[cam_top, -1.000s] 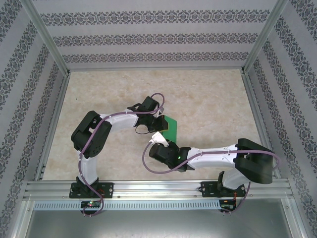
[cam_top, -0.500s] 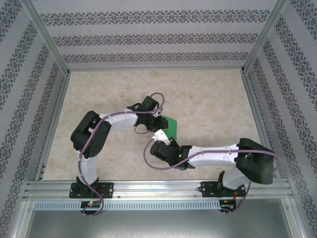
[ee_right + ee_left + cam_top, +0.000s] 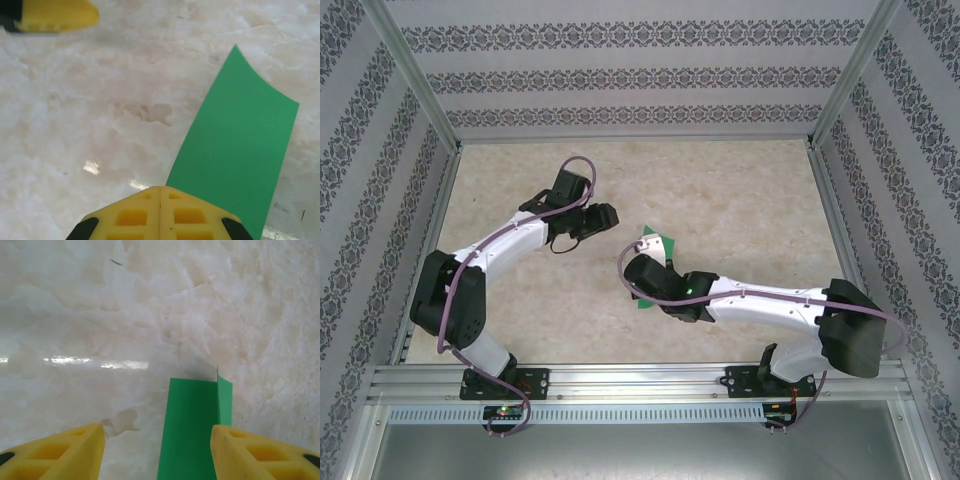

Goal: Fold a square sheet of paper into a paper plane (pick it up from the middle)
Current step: Fold the triangle a second time at the center of the table.

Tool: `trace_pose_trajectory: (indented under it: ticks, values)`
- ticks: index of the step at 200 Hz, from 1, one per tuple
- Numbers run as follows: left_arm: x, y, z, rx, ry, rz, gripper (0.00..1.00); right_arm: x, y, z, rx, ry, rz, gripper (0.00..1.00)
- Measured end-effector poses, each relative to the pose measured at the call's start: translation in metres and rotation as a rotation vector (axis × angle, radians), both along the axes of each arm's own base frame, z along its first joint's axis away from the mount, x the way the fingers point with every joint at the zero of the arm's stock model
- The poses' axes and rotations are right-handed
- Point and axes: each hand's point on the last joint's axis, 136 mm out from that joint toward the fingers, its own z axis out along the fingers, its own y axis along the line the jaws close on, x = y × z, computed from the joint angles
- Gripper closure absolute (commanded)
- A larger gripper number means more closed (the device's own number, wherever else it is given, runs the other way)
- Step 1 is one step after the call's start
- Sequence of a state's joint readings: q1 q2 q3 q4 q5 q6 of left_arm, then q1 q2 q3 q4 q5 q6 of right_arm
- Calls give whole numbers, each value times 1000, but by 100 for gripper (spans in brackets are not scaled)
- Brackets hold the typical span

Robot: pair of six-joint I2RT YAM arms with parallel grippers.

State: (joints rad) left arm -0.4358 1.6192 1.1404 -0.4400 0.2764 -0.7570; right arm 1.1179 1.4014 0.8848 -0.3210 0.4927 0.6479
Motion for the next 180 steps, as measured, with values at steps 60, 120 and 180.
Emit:
trace_pose_trajectory:
  ticks: [60, 120, 180]
  values:
    - [-15, 4, -22, 19, 58, -4, 45, 20, -22, 61, 115, -39, -113, 100]
    - [-16, 3, -21, 11, 61, -10, 48, 22, -31, 78, 138, -67, -146, 100]
    - [-24, 5, -20, 2, 65, -16, 62, 21, 8, 8, 129, 125, -138, 100]
